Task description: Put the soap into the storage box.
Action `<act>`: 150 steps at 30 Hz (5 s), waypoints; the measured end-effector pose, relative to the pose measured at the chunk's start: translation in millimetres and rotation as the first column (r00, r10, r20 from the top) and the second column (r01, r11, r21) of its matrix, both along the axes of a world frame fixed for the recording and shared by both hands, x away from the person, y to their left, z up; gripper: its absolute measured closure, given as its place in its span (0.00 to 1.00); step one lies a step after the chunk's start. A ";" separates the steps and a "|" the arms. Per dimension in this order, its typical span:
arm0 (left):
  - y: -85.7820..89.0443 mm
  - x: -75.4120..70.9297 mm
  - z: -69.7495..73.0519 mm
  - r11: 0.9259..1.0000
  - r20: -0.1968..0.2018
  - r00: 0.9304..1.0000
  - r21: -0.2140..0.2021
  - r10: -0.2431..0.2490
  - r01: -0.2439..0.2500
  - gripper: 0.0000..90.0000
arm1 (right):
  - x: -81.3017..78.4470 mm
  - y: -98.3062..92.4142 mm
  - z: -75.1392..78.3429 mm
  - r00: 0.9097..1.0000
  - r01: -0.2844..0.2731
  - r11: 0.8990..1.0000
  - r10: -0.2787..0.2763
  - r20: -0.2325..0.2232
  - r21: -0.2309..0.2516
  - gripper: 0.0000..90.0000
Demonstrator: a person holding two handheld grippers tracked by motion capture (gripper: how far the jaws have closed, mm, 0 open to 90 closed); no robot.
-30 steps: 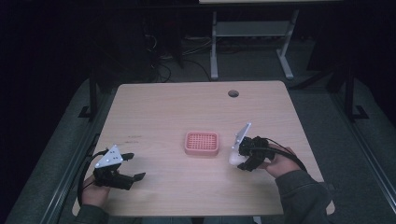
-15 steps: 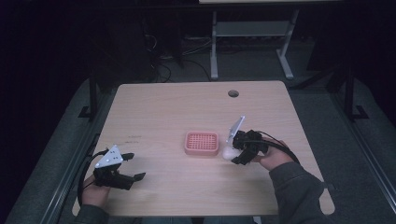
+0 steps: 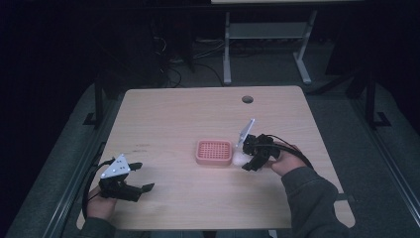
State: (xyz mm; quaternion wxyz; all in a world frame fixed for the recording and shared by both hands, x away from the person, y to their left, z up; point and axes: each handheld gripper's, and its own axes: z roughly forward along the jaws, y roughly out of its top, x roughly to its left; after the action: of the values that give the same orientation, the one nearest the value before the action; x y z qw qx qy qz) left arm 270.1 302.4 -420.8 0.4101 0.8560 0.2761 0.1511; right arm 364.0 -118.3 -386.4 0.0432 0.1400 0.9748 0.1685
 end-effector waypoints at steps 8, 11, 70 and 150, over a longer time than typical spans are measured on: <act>0.1 -0.3 -0.1 1.000 -0.003 1.000 -0.006 0.005 -0.005 0.16 | 5.3 7.1 2.3 1.000 -0.013 1.000 0.013 -0.003 0.003 0.55; 0.2 -0.3 -0.2 1.000 -0.004 1.000 -0.009 0.005 -0.005 0.16 | 8.0 11.0 3.0 1.000 -0.018 1.000 0.018 -0.005 0.002 0.55; 1.7 0.2 0.5 1.000 0.003 1.000 -0.012 0.004 -0.003 0.16 | 50.8 68.2 9.2 0.995 -0.091 0.996 0.091 -0.028 0.005 0.55; 1.8 0.5 0.5 1.000 0.001 1.000 -0.016 0.002 -0.002 0.16 | 80.2 102.7 -32.1 0.995 -0.070 0.997 0.068 -0.070 -0.034 0.49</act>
State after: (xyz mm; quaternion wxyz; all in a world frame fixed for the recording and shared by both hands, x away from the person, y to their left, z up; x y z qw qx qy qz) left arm 270.6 304.1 -420.3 0.4170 0.8523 0.2778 0.1498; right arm 444.2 -15.6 -418.5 0.0063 0.1112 0.9828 0.1472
